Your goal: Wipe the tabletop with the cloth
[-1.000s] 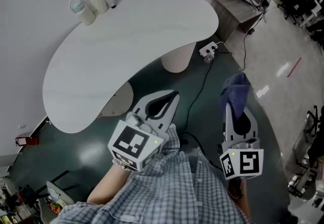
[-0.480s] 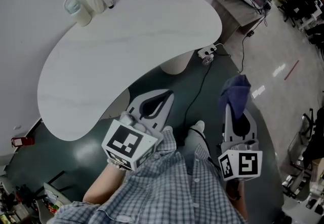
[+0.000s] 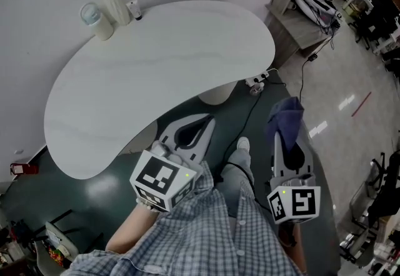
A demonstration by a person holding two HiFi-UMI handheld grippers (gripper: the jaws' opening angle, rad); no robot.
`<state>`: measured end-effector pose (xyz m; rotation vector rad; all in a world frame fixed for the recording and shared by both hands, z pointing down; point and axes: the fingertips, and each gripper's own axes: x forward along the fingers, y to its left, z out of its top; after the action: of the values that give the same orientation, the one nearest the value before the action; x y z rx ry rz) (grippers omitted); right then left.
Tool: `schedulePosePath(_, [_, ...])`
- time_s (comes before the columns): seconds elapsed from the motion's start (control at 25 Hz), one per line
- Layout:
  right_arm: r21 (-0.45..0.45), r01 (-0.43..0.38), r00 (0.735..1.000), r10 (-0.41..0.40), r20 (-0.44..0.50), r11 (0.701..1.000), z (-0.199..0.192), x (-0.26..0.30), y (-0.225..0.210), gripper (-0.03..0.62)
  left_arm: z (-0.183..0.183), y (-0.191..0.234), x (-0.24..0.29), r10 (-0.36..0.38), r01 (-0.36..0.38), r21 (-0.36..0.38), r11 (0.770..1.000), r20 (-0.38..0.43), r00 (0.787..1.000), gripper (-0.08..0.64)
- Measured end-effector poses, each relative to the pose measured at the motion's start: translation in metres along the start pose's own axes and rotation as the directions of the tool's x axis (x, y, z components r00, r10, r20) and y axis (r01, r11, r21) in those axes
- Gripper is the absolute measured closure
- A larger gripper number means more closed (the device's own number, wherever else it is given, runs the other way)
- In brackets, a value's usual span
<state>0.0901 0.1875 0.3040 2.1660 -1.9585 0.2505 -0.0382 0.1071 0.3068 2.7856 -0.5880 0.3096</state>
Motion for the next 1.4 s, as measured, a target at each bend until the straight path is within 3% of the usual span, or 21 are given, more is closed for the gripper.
schedulePosePath(0.36, [-0.039, -0.113, 0.993, 0.114, 0.011, 0.993, 0.019, 0.052, -0.055, 0.54, 0.031, -0.008, 0.056, 0.088, -0.089, 0.026, 0.996, 0.029, 0.996, 0.555])
schedulePosePath(0.68, [-0.072, -0.224, 0.975, 0.224, -0.001, 0.972, 0.022, 0.101, -0.109, 0.54, 0.045, -0.01, 0.096, 0.229, -0.227, -0.045, 0.973, 0.05, 0.972, 0.555])
schedulePosePath(1.0, [-0.107, -0.309, 0.951, 0.306, -0.051, 0.945, 0.012, 0.151, -0.156, 0.539, 0.055, -0.01, 0.131, 0.347, -0.341, -0.082, 0.936, 0.063, 0.936, 0.555])
schedulePosePath(1.4, [-0.168, -0.388, 0.92, 0.371, -0.127, 0.906, -0.016, 0.212, -0.191, 0.54, 0.058, -0.006, 0.147, 0.479, -0.468, -0.127, 0.875, 0.08, 0.874, 0.555])
